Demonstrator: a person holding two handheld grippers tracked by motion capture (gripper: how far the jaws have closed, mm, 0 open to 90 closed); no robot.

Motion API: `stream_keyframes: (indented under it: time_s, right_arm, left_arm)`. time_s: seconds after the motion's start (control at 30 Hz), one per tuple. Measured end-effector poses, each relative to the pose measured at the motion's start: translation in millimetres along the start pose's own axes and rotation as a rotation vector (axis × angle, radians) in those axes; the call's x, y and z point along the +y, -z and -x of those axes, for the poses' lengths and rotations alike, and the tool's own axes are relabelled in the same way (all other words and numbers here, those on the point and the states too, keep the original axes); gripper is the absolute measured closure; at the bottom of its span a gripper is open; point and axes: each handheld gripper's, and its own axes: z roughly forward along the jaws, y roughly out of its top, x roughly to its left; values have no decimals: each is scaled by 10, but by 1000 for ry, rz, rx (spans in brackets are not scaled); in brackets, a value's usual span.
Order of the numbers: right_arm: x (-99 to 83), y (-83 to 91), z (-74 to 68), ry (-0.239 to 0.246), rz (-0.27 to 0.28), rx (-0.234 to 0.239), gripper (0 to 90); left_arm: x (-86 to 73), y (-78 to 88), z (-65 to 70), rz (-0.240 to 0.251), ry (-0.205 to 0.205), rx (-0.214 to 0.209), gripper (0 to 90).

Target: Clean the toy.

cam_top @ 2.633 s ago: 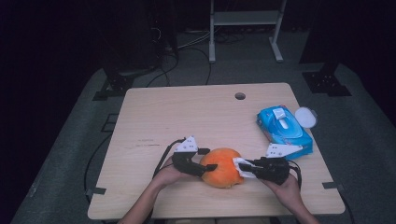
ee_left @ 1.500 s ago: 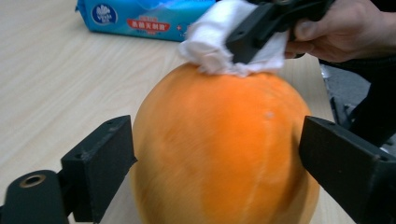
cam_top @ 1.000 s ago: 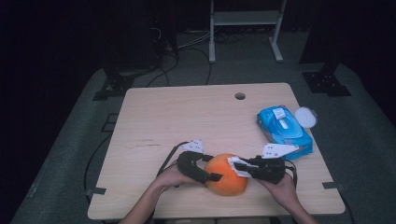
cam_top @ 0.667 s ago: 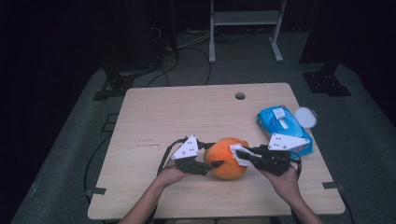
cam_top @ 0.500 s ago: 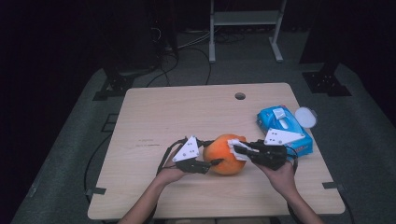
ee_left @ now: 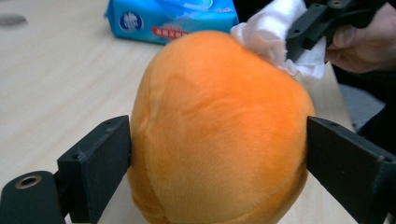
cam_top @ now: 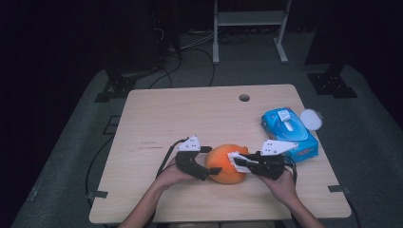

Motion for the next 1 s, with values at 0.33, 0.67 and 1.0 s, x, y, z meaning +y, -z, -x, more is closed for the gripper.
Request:
stream_keyframes:
  time_s: [0.33,0.67,1.0]
  right_arm:
    - [219,-102,-200,99,28,23,790]
    - [250,-54,-28,88,19,-34,791]
    - [93,112,-41,64,33,-3,790]
  left_arm:
    - [145,-56,278,-60,-142,68,272]
    - [126,-50,319,-72,-175,69,259]
    - [116,-126,221,-19,-13,-24,111]
